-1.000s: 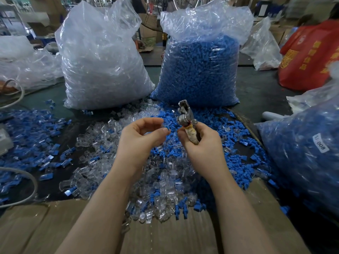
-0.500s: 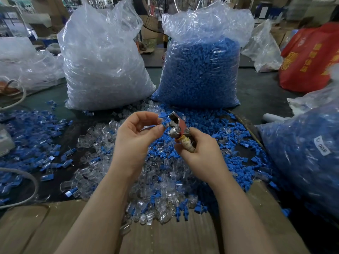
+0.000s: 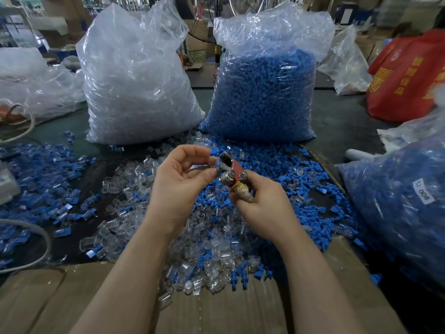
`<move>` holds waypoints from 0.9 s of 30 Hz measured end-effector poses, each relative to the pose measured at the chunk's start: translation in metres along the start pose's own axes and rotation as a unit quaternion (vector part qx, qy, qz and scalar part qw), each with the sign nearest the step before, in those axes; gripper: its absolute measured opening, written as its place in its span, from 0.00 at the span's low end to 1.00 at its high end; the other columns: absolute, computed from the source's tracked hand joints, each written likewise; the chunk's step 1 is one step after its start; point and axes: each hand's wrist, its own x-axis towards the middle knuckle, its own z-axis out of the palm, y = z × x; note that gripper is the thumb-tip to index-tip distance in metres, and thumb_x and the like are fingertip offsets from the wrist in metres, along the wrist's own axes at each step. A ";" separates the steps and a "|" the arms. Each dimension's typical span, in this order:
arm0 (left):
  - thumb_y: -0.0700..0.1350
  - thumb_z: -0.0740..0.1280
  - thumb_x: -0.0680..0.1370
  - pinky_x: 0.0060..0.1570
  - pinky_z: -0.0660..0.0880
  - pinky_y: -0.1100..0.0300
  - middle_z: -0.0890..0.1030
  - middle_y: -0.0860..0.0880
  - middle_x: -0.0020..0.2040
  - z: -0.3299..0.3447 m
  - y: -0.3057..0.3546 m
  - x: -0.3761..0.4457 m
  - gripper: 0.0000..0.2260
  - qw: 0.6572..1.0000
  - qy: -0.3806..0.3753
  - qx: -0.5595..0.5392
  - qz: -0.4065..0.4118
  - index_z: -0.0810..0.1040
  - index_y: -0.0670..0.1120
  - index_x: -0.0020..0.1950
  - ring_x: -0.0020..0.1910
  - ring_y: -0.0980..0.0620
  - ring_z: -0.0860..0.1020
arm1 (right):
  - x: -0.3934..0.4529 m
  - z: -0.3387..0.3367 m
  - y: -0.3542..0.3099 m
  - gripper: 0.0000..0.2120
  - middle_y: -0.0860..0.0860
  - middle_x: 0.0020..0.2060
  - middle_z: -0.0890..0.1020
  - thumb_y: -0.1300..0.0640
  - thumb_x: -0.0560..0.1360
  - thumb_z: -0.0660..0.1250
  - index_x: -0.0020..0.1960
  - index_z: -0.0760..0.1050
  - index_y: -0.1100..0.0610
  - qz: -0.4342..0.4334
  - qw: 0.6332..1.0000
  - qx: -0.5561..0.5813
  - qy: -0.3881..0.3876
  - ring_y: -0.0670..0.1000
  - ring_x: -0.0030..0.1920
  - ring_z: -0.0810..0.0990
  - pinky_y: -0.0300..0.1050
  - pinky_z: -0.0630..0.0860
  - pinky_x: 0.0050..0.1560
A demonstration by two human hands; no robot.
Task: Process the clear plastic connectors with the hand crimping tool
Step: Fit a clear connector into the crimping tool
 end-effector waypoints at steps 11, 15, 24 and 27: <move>0.29 0.72 0.72 0.46 0.78 0.65 0.85 0.52 0.44 -0.002 -0.003 0.000 0.15 1.000 -0.006 0.015 -0.004 0.78 0.45 0.54 0.44 0.56 0.84 | 0.000 0.000 0.002 0.09 0.47 0.30 0.78 0.58 0.69 0.63 0.47 0.76 0.48 -0.002 0.999 -0.039 0.006 0.49 0.31 0.74 0.46 0.69 0.31; 0.29 0.71 0.73 0.47 0.79 0.65 0.85 0.51 0.44 -0.003 -0.003 0.000 0.15 1.000 -0.005 0.006 -0.010 0.78 0.45 0.54 0.44 0.56 0.83 | -0.001 0.001 0.002 0.09 0.47 0.29 0.77 0.59 0.68 0.63 0.46 0.77 0.49 -0.001 0.999 -0.041 0.015 0.50 0.30 0.74 0.44 0.68 0.30; 0.30 0.70 0.74 0.48 0.79 0.63 0.84 0.49 0.46 -0.004 -0.003 0.000 0.16 0.999 -0.016 0.014 -0.048 0.80 0.45 0.58 0.46 0.55 0.83 | 0.000 0.002 -0.001 0.11 0.45 0.30 0.76 0.57 0.67 0.63 0.49 0.74 0.47 -0.029 0.995 -0.090 0.019 0.49 0.33 0.74 0.46 0.68 0.31; 0.33 0.68 0.74 0.48 0.80 0.63 0.85 0.47 0.46 -0.011 0.000 0.004 0.13 0.993 0.034 -0.067 -0.089 0.81 0.43 0.57 0.46 0.53 0.84 | -0.001 0.002 -0.001 0.07 0.45 0.30 0.74 0.54 0.66 0.62 0.44 0.69 0.46 -0.036 0.993 -0.107 0.041 0.46 0.32 0.71 0.44 0.62 0.29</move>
